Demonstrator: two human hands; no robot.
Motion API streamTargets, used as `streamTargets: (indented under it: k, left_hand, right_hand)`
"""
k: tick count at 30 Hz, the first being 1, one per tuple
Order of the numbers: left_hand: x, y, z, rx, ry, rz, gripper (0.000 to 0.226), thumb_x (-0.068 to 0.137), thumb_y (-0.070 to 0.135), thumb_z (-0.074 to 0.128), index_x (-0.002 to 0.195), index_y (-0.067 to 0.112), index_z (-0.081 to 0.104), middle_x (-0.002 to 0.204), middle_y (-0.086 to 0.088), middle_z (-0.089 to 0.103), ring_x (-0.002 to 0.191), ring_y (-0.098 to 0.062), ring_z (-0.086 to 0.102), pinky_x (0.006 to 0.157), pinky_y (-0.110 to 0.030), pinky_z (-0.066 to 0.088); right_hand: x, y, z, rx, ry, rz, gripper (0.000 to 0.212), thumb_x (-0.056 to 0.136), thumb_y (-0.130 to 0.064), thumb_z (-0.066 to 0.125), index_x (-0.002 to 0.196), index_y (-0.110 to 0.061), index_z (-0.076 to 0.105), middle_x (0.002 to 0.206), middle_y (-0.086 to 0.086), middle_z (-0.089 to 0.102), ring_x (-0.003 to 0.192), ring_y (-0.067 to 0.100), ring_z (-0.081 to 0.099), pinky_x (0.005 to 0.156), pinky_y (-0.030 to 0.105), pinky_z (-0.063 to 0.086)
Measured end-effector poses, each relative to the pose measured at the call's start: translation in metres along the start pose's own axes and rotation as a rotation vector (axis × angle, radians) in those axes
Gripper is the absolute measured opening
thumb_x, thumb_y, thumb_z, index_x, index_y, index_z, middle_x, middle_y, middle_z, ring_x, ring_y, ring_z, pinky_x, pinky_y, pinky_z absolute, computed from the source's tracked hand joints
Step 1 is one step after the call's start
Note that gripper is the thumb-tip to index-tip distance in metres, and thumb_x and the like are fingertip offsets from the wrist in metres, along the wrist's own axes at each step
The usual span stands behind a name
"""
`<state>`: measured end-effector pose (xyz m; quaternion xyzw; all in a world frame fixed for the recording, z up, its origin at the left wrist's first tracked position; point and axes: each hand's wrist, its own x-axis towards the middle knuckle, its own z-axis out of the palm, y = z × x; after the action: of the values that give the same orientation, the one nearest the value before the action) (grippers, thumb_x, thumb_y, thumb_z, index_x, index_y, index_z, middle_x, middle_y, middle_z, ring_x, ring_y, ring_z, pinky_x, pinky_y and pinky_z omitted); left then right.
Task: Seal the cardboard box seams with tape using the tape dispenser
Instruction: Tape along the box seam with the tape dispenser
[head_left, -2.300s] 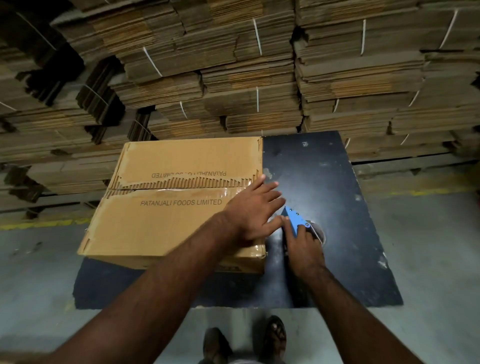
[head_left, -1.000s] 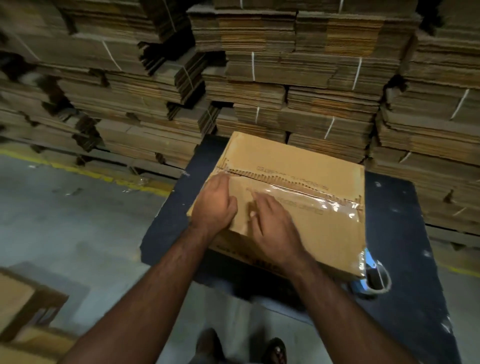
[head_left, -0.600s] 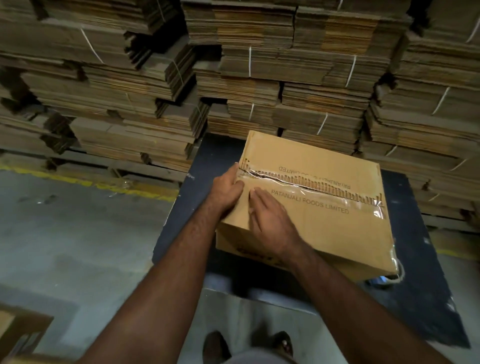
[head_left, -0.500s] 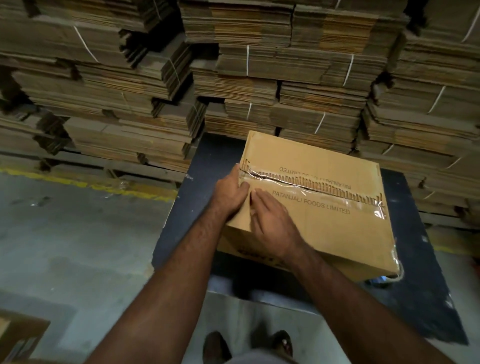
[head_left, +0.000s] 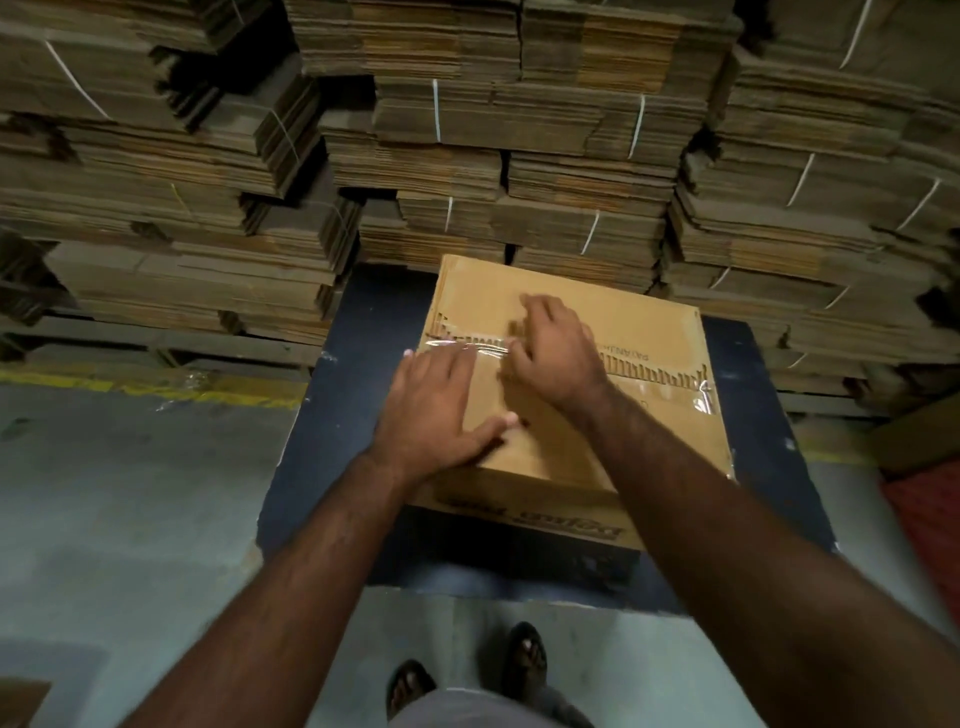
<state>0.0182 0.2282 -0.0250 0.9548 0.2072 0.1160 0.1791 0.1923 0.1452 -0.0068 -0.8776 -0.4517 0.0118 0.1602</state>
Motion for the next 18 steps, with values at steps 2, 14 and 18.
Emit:
streamTargets:
  k: [2,14,18]
  left_hand:
    - [-0.006,0.02,0.005,0.093,-0.108,0.122,0.097,0.078,0.088,0.038,0.148,0.02,0.037,0.152,-0.006,0.035,0.142,-0.026,0.03,0.121,-0.054,0.015]
    - [-0.006,0.015,0.014,0.331,0.216,-0.294,0.058,0.073,0.06,0.073,0.107,0.017,0.057,0.107,-0.009,0.058,0.099,-0.031,0.054,0.081,-0.046,0.042]
    - [0.007,0.026,0.027,-0.267,0.311,-0.64,0.037,0.092,0.047,0.063,0.104,0.013,0.063,0.099,-0.006,0.066,0.088,-0.023,0.063,0.075,-0.031,0.047]
  right_hand:
    - [0.02,0.025,-0.009,-0.117,-0.075,0.07,0.07,0.094,-0.044,0.05,0.152,-0.012,0.028,0.155,0.013,0.033,0.138,0.029,0.035,0.112,0.047,0.031]
    - [0.067,0.126,-0.046,-0.234,-0.226,0.358,0.095,0.082,-0.078,0.046,0.151,-0.013,0.034,0.159,0.014,0.024,0.142,0.036,0.027,0.111,0.056,0.024]
    - [0.064,0.151,-0.047,-0.132,-0.213,0.396,0.092,0.082,-0.077,0.048,0.146,-0.011,0.042,0.157,0.017,0.025,0.14,0.039,0.027,0.109,0.056,0.026]
